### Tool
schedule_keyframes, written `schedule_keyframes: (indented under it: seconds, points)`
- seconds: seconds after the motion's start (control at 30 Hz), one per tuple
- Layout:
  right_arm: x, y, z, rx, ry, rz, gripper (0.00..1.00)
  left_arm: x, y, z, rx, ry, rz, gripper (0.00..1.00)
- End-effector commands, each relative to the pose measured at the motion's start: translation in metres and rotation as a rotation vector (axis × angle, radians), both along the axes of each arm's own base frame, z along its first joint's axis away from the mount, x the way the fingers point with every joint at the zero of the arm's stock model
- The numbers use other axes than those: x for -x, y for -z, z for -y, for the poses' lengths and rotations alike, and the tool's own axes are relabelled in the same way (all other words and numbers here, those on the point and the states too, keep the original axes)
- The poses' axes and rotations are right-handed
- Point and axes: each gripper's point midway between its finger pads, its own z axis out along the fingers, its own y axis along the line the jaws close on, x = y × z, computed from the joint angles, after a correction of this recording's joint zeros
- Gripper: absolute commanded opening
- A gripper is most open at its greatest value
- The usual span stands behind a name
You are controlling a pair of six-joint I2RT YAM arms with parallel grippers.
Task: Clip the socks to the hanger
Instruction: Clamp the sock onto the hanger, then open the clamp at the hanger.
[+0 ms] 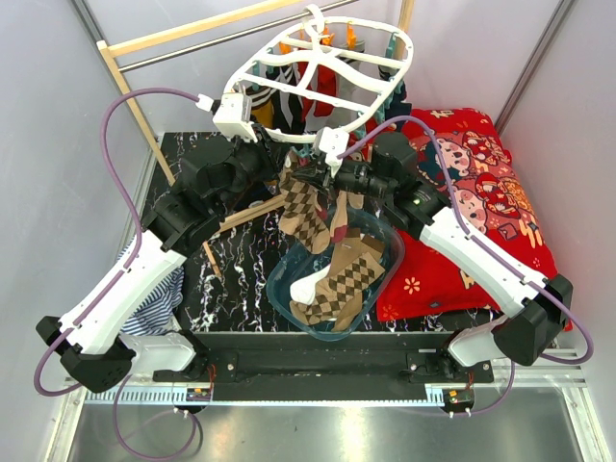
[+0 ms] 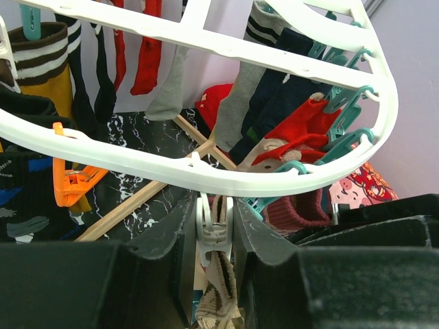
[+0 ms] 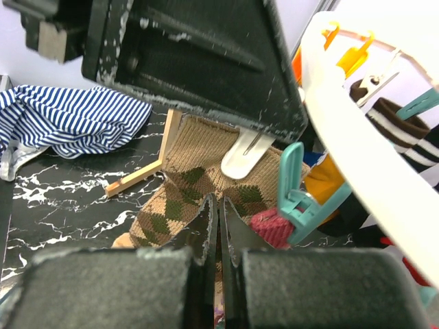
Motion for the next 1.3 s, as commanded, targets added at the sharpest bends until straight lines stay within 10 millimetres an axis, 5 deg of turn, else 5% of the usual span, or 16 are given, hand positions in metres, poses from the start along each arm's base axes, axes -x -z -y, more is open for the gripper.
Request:
schedule_keyframes:
  seconds: [0.0, 0.13, 0.33, 0.57, 0.8, 1.13, 1.17, 1.2, 1.27]
  points:
    - [-0.007, -0.034, 0.004, -0.048, 0.035, 0.08, 0.0, 0.004, -0.017, 0.002, 0.037, 0.023, 0.03, 0.0]
    - [-0.008, -0.036, 0.004, -0.052, 0.035, 0.084, 0.0, 0.004, -0.019, 0.003, 0.041, 0.024, 0.031, 0.06]
    - [-0.008, -0.037, 0.004, -0.057, 0.042, 0.086, 0.0, 0.008, -0.026, -0.004, 0.046, 0.011, 0.052, 0.51]
    - [-0.009, -0.04, 0.006, -0.069, 0.049, 0.091, 0.0, 0.018, -0.039, -0.019, 0.048, -0.007, 0.084, 0.83]
    - [-0.01, -0.038, 0.011, -0.067, 0.081, 0.089, 0.0, 0.028, -0.05, -0.062, 0.019, -0.085, 0.124, 0.84]
    - [-0.008, -0.037, 0.014, -0.069, 0.086, 0.084, 0.0, 0.009, -0.021, -0.114, -0.112, -0.14, 0.207, 0.84]
    - [-0.009, -0.036, 0.015, -0.069, 0.087, 0.084, 0.0, 0.004, -0.005, -0.116, -0.164, -0.146, 0.208, 0.84]
    - [-0.008, -0.036, 0.015, -0.069, 0.086, 0.082, 0.0, 0.007, -0.016, -0.117, -0.161, -0.151, 0.276, 0.84]
    - [-0.009, -0.036, 0.015, -0.071, 0.087, 0.082, 0.0, 0.003, -0.009, -0.119, -0.22, -0.158, 0.329, 0.84]
